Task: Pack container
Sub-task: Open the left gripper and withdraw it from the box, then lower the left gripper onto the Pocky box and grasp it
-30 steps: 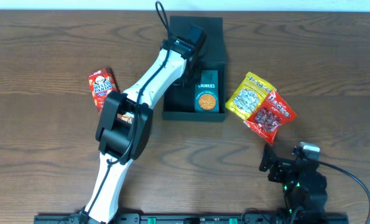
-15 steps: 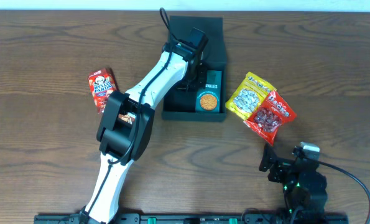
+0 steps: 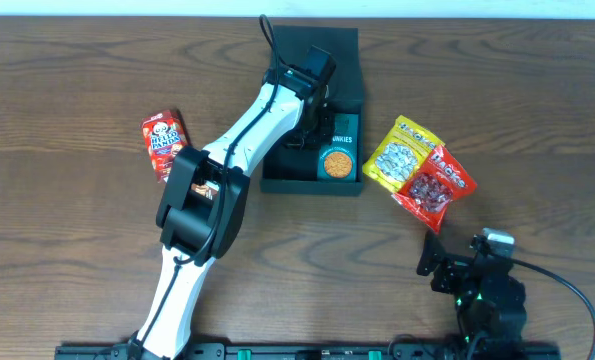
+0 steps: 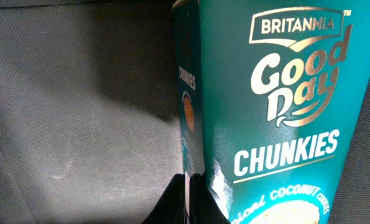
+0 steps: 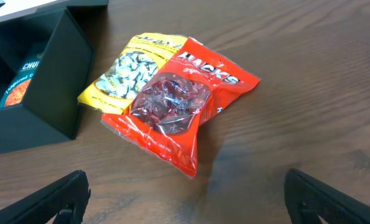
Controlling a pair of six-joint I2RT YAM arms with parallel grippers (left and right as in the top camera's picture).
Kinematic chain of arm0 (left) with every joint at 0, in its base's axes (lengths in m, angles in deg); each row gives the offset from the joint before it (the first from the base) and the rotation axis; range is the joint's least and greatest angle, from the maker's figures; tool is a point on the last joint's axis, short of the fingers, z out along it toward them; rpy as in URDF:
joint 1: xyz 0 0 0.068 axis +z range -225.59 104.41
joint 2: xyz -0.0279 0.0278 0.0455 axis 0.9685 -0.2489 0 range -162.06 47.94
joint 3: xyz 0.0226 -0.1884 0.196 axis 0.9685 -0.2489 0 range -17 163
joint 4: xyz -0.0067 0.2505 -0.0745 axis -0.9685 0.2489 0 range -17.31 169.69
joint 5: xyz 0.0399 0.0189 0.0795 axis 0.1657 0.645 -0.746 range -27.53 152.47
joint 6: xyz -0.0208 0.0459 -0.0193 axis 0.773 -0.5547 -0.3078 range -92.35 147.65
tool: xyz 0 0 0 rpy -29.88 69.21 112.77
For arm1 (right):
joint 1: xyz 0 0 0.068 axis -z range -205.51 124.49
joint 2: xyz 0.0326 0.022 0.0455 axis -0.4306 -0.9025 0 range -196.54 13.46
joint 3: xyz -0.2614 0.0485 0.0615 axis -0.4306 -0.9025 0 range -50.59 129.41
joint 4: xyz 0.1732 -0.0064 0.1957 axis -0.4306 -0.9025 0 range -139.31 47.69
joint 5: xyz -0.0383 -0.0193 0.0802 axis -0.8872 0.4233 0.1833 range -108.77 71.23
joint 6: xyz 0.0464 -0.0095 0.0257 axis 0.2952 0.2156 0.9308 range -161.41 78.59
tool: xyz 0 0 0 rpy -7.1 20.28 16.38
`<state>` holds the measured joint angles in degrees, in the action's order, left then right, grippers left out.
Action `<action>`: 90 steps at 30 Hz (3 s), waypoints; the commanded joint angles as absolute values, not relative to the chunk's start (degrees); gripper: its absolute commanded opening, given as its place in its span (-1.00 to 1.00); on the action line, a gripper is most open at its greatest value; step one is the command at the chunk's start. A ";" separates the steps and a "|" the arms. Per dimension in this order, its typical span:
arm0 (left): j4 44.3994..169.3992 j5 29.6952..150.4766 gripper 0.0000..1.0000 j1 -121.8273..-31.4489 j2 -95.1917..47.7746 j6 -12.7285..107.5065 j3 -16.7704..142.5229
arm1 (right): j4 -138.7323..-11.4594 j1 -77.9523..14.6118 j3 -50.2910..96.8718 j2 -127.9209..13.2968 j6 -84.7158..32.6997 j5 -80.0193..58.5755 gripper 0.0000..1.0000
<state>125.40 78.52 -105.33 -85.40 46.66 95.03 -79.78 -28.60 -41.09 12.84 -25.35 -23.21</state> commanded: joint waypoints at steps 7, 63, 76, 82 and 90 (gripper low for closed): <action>127.37 78.33 -0.88 -104.87 -85.86 45.41 95.33 | -79.81 -28.21 -41.61 13.14 -26.05 -23.23 0.98; 115.41 65.21 0.91 -89.79 -36.92 110.22 41.28 | -79.78 -28.21 -41.61 13.14 -26.05 -23.23 0.98; 109.64 66.92 0.91 -90.00 -47.96 130.46 41.28 | -79.78 -28.21 -41.61 13.14 -26.05 -23.23 0.98; 109.42 67.29 0.91 -89.81 -51.37 132.07 41.28 | -79.78 -28.21 -41.61 13.14 -26.05 -23.23 0.98; 109.49 66.61 0.91 -89.74 -52.96 132.69 41.28 | -79.78 -28.21 -41.61 13.14 -26.05 -23.23 0.98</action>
<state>109.27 67.86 -89.94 -51.98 131.48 41.57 -79.78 -28.60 -41.09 12.84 -25.35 -23.21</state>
